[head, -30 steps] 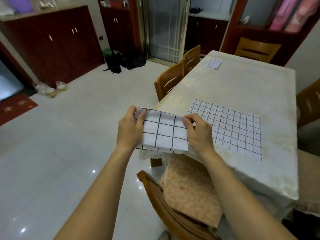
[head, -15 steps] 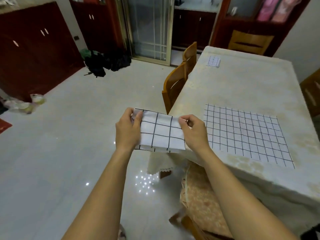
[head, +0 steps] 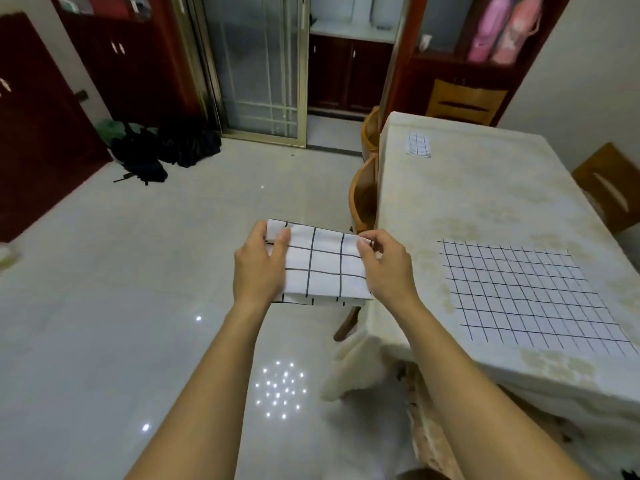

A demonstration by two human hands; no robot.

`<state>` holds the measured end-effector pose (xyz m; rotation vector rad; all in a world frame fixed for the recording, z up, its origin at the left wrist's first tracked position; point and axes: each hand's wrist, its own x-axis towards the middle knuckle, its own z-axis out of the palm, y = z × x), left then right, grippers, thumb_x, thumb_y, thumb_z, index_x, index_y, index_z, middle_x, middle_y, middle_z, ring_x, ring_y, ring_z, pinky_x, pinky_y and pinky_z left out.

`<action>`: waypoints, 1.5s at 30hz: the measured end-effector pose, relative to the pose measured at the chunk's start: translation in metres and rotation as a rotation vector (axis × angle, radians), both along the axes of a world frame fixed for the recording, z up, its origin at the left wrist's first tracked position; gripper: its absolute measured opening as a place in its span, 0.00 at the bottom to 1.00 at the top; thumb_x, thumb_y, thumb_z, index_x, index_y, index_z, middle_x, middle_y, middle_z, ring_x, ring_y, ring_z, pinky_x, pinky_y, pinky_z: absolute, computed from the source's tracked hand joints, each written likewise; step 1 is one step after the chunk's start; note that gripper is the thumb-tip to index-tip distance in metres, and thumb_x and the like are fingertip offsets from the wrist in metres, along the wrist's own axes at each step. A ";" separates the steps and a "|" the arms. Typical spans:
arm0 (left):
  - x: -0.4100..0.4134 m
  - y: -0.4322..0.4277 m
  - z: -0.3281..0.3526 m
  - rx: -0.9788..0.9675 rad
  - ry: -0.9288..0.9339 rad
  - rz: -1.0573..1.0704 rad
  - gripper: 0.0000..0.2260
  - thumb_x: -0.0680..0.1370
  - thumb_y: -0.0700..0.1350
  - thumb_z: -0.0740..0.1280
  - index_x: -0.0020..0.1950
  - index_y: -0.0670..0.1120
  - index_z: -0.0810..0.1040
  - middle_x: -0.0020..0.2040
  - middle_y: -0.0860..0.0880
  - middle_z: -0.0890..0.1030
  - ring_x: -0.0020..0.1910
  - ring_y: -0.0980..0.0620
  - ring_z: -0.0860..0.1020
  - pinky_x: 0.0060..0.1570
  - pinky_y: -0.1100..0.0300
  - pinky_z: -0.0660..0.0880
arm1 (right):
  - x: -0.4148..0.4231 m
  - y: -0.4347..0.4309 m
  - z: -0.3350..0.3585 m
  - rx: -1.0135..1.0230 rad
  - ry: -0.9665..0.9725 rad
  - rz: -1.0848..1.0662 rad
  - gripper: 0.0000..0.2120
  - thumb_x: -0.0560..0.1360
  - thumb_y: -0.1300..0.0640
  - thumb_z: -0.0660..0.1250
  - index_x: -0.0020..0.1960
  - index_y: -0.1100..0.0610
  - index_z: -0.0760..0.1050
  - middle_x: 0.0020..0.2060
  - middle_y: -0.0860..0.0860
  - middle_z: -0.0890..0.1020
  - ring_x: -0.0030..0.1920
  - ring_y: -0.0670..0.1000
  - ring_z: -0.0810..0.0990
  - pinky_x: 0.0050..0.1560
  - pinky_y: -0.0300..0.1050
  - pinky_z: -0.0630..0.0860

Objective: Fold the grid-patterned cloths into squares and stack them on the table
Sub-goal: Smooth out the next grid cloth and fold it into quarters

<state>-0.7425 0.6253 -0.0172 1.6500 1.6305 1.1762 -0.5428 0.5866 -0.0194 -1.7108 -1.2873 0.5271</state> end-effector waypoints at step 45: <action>0.295 0.802 0.004 0.053 0.081 -0.784 0.13 0.80 0.48 0.64 0.65 0.54 0.74 0.57 0.54 0.82 0.55 0.51 0.79 0.55 0.54 0.76 | 0.240 0.691 -0.008 0.128 0.003 -0.732 0.07 0.81 0.57 0.63 0.55 0.54 0.79 0.42 0.48 0.79 0.43 0.47 0.75 0.38 0.31 0.65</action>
